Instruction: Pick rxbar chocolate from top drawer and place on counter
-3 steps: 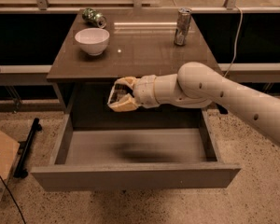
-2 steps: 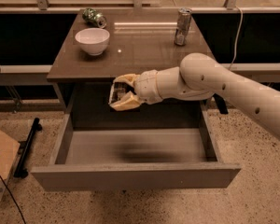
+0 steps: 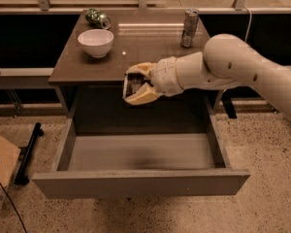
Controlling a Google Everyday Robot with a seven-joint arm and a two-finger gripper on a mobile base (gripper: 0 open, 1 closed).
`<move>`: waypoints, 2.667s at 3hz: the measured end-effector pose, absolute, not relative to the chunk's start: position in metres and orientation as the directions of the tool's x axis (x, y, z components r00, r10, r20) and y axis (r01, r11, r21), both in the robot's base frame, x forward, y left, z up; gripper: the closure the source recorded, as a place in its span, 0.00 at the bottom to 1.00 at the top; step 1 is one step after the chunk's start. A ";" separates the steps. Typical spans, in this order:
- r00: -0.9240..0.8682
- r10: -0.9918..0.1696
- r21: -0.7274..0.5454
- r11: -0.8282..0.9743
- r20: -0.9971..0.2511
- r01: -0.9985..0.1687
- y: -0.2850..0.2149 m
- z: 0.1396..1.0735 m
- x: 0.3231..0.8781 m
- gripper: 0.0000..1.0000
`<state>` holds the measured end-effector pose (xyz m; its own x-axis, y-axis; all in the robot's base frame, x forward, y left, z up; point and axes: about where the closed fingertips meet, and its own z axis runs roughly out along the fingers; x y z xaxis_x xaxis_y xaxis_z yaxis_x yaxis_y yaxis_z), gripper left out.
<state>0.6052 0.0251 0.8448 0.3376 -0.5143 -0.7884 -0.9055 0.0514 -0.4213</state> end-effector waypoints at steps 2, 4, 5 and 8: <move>0.224 -0.554 -0.465 0.344 -0.802 -0.816 -0.031 0.884 0.684 1.00; 0.125 -0.486 -0.418 0.559 -0.865 -0.716 -0.099 0.913 0.757 0.82; 0.124 -0.479 -0.416 0.572 -0.869 -0.707 -0.103 0.919 0.762 0.58; 0.127 -0.476 -0.413 0.564 -0.870 -0.715 -0.094 0.917 0.762 0.00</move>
Offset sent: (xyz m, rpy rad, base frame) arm 0.1131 -0.0875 0.0557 0.0997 -0.0945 -0.4503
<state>0.7623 -0.0945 0.9166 0.1267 -0.4759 -0.8703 -0.7149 0.5644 -0.4127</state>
